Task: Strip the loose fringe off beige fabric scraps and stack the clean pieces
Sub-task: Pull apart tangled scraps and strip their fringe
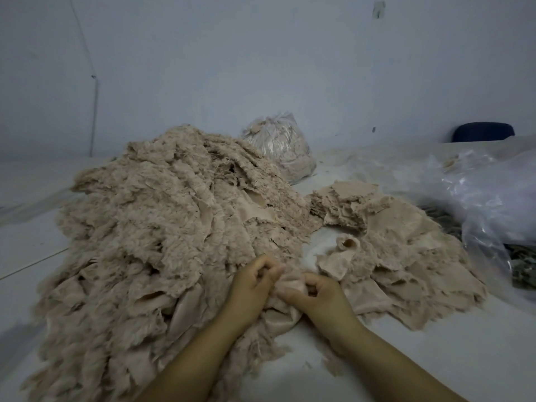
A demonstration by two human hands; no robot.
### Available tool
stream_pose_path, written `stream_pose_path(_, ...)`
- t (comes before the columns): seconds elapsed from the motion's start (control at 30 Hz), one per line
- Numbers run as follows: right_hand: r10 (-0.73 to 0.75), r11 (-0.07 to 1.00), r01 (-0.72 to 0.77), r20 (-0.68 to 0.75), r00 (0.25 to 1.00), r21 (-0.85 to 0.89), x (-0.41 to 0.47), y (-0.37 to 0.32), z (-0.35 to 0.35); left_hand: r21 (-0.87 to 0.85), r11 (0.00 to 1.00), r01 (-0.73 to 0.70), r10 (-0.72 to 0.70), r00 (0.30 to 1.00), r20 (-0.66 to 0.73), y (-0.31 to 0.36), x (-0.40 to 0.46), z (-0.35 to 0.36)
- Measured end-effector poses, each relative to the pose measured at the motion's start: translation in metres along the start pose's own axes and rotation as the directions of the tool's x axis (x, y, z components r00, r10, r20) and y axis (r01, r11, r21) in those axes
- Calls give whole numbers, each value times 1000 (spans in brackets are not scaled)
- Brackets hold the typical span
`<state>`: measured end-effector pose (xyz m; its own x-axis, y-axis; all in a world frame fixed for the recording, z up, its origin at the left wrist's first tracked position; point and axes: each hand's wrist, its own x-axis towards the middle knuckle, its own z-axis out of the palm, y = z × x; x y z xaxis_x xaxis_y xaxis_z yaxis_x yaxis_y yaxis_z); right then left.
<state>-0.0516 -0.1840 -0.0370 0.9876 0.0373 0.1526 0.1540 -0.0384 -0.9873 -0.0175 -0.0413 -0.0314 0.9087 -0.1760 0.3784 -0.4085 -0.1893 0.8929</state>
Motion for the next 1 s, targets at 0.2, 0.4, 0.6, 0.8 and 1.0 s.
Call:
stream_pose_path(0.2, 32, 999, -31, -26, 999, 40, 1, 1, -1, 57, 998, -18, 8, 987, 160, 7, -8, 5)
stream_pose_path(0.4, -37, 993, 35, -22, 999, -110, 1, -5, 8, -111, 989, 100, -106, 993, -49, 8, -2, 13)
stream_pose_path(0.6, -84, 995, 72, -180, 980, -73, 3, -3, 1, -358, 901, 244, -361, 879, -310, 4, 12, -9)
stream_pose_path(0.8, -155, 985, 124, -290, 945, -120, 3, -3, 4, -31, 993, 117, -113, 988, 102, 11, 0, 17)
stream_pose_path(1.0, -39, 999, 42, -110, 993, 28, 0, -3, 0, -12, 1000, -12, 12, 1000, 1, 10, 0, 10)
